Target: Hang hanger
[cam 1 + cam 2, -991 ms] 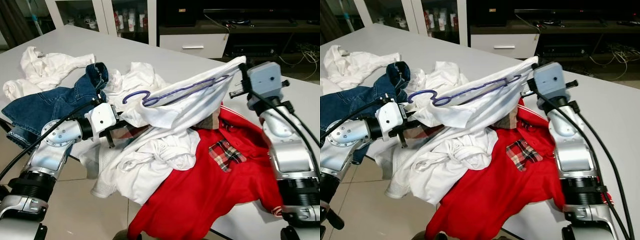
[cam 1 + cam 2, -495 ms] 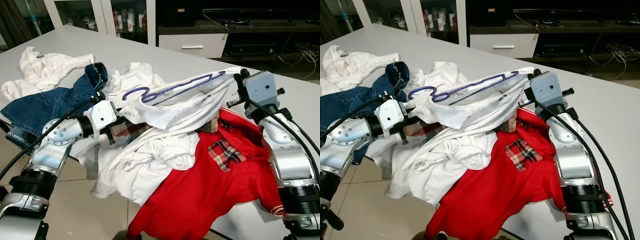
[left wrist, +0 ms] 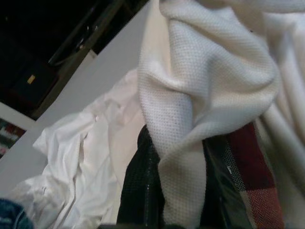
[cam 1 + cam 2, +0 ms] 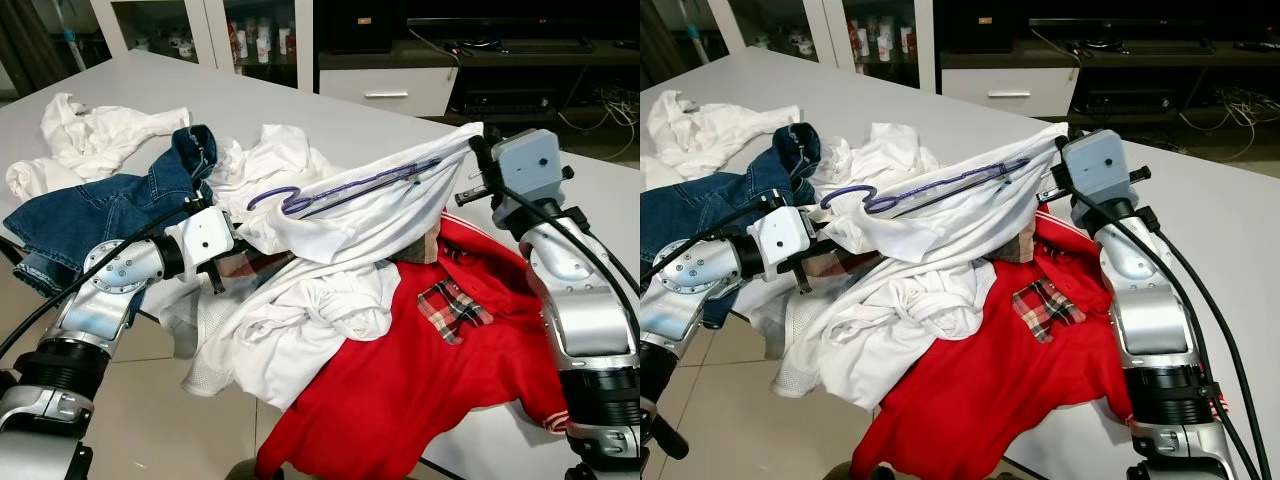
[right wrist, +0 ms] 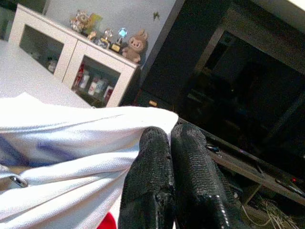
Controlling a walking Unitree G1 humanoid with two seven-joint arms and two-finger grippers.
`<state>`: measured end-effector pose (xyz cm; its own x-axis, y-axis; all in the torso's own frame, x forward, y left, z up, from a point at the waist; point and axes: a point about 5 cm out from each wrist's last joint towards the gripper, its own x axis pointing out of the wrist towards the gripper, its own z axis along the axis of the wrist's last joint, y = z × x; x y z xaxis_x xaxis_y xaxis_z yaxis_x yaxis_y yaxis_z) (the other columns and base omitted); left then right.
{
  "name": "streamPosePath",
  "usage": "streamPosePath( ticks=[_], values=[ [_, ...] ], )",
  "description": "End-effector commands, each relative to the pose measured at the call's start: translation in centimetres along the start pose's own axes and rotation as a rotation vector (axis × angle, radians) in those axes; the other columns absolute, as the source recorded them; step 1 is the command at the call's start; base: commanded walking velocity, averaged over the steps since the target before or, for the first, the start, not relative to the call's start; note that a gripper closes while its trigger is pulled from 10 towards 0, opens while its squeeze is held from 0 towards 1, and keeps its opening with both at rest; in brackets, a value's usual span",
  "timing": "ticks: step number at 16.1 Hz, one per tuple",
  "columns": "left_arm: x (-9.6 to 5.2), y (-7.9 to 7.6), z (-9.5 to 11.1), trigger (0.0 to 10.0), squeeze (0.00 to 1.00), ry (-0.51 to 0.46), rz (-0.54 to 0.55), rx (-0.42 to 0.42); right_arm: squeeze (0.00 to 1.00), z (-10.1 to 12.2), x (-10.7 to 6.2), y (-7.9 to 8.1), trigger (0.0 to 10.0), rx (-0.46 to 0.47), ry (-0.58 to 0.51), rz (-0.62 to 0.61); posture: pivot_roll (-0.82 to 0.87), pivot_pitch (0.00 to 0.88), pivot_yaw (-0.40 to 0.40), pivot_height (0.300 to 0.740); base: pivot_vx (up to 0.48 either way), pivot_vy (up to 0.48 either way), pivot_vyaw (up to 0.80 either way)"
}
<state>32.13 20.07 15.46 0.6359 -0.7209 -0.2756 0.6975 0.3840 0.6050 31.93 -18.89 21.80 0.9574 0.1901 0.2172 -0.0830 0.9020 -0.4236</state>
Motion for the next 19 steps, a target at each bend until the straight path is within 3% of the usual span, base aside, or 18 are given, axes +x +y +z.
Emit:
streamPosePath(
  ticks=[1, 4, 7, 10, 13, 16, 19],
  values=[
    [-0.2, 0.5, -0.3, 0.0, 0.00, 0.046, 0.009, 0.022, 0.00, 1.7, 0.3, -0.9, 10.0, 0.003, -0.059, -0.014, 0.06, 0.000, 0.025, 0.740, 0.000, 0.000, 0.00],
    [0.0, 1.2, -0.8, 0.0, 0.00, 0.126, 0.049, 0.059, 0.00, 2.9, 0.2, -0.3, 10.0, 0.009, -0.083, 0.034, 0.06, 0.000, 0.024, 0.740, 0.000, 0.000, 0.00],
    [0.5, 1.7, -0.4, 0.0, 0.00, 0.127, 0.079, 0.074, 0.00, 3.8, 0.2, 0.5, 10.0, 0.027, -0.096, 0.077, 0.06, 0.000, 0.023, 0.740, 0.000, 0.000, 0.00],
    [1.8, 2.1, 0.5, 0.0, 0.00, 0.096, 0.106, 0.076, 0.00, 4.7, -0.6, 4.6, 10.0, 0.065, -0.114, 0.283, 0.06, 0.000, 0.023, 0.740, 0.000, 0.000, 0.00],
    [2.9, 2.6, 1.5, 0.0, 0.00, 0.055, 0.116, 0.061, 0.00, 5.4, -0.5, 6.5, 10.0, 0.097, -0.124, 0.328, 0.05, 0.000, 0.027, 0.740, 0.000, 0.000, 0.00],
    [3.2, 2.8, 1.6, 0.0, 0.00, 0.054, 0.125, 0.060, 0.00, 5.9, -0.4, 7.3, 10.0, 0.120, -0.134, 0.352, 0.05, 0.000, 0.027, 0.740, 0.000, 0.000, 0.00],
    [3.7, 3.4, 2.6, 0.0, 0.00, -0.007, 0.152, 0.025, 0.00, 4.5, -0.5, 9.4, 10.0, 0.153, -0.053, 0.386, 0.05, 0.000, 0.027, 0.740, 0.000, 0.000, 0.00]
  ],
)
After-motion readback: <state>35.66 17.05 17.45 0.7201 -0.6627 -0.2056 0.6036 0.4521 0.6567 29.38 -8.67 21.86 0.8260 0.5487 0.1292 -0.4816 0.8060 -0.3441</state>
